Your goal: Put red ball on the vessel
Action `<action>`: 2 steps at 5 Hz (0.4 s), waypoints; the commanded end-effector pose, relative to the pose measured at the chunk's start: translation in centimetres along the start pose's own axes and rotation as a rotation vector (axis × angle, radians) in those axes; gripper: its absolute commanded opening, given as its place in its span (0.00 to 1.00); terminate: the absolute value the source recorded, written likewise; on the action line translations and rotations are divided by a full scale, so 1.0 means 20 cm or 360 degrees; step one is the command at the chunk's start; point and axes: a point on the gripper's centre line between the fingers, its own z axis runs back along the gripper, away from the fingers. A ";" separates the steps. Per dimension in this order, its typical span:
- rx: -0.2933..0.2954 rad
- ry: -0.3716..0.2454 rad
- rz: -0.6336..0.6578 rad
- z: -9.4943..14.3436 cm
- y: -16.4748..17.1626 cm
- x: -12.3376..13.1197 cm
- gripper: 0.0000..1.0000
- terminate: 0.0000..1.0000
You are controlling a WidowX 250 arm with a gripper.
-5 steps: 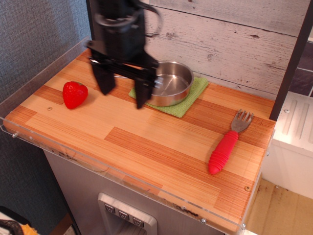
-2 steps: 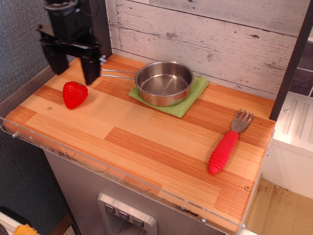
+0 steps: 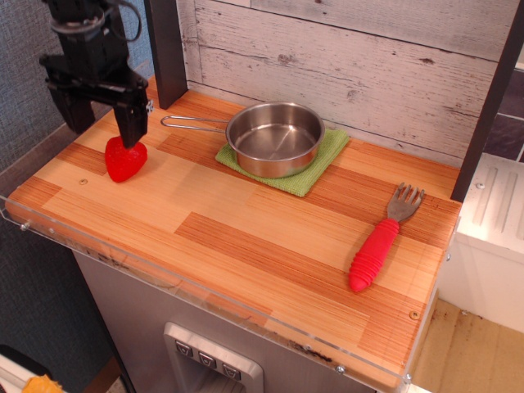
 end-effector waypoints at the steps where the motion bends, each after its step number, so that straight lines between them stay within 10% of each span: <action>1: 0.0129 -0.0038 0.0094 -0.08 0.06 0.01 1.00 0.00; 2: 0.0160 -0.0015 0.0134 -0.13 0.09 0.02 1.00 0.00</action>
